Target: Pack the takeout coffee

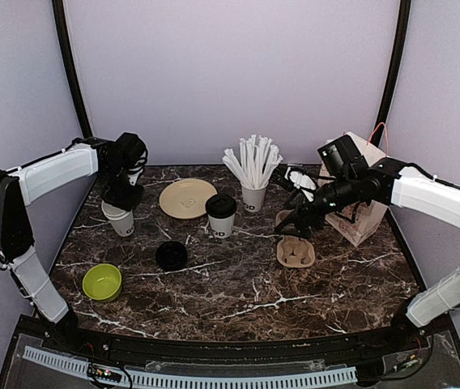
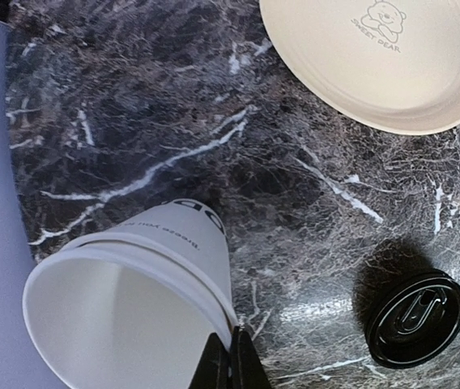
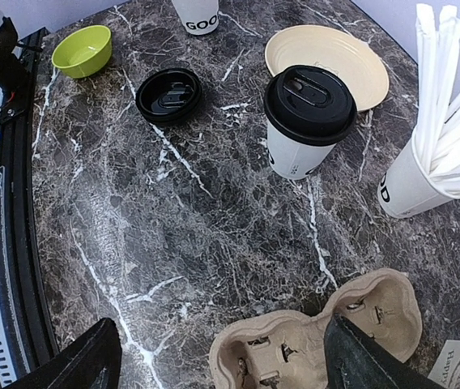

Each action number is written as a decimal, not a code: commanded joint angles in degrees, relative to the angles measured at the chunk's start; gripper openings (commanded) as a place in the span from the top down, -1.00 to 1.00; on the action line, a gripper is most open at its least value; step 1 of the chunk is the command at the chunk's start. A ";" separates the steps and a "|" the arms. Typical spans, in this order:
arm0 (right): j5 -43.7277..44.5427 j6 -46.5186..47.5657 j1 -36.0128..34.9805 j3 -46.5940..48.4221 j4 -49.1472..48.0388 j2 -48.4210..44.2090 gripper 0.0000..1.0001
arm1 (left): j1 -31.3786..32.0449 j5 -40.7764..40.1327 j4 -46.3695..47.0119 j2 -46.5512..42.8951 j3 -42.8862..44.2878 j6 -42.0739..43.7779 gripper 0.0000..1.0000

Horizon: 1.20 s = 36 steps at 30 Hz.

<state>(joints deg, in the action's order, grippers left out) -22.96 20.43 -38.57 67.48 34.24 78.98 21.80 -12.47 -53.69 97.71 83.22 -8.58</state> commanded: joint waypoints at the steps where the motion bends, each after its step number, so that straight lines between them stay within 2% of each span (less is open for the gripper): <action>1: -1.48 -0.73 0.51 1.72 -0.91 0.45 -0.74 | 1.62 -13.78 -3.99 -5.29 3.08 0.36 1.00; 2: -1.54 -0.69 0.51 1.95 -0.83 0.78 -0.74 | 1.16 -10.92 -6.17 -4.74 3.96 0.29 1.00; 3: -1.75 -0.70 0.51 2.21 -0.66 1.13 -0.74 | 0.02 -2.74 -5.64 -5.30 5.04 1.43 1.00; 4: -2.19 -0.60 0.51 2.55 -0.49 1.43 -0.73 | -0.12 12.49 -1.33 -6.59 4.20 1.62 1.00; 5: -2.78 -0.34 0.51 2.78 -0.51 1.58 -0.73 | 2.34 13.14 -0.10 -8.24 3.23 -0.10 1.00; 6: -3.59 0.37 0.51 2.97 -0.55 1.61 -0.72 | 4.29 5.08 -2.27 -7.76 4.30 -0.46 1.00; 7: -4.64 1.06 0.51 3.07 -0.50 1.55 -0.74 | 6.45 2.97 -4.44 -6.01 7.85 -0.85 1.00; 8: -5.79 1.75 0.51 3.13 -0.49 1.49 -0.77 | 6.69 6.58 -6.48 -5.54 9.25 -1.10 1.00; 11: -10.08 2.93 0.23 4.38 0.60 2.37 -0.95 | 8.08 20.94 -1.92 -8.43 9.80 -2.08 1.00; 14: -11.04 4.43 -1.48 7.49 3.22 5.22 -0.97 | 8.76 23.27 -3.92 -8.99 13.78 -2.80 1.00; 20: -1.74 4.17 -7.54 14.51 0.47 11.62 -0.97 | 10.07 34.60 -3.90 -10.87 15.04 -3.49 1.00; 28: 1.70 1.36 -12.01 25.82 -3.73 21.99 -0.97 | 12.31 47.20 0.96 -13.58 12.57 -7.08 1.00; 36: 0.60 1.47 -13.90 28.99 -5.52 25.86 -0.97 | 12.65 53.88 5.00 -16.27 9.81 -9.67 1.00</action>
<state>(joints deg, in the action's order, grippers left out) -21.80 22.20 -51.55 94.13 31.14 103.81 34.30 35.31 -51.83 84.51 94.15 -16.64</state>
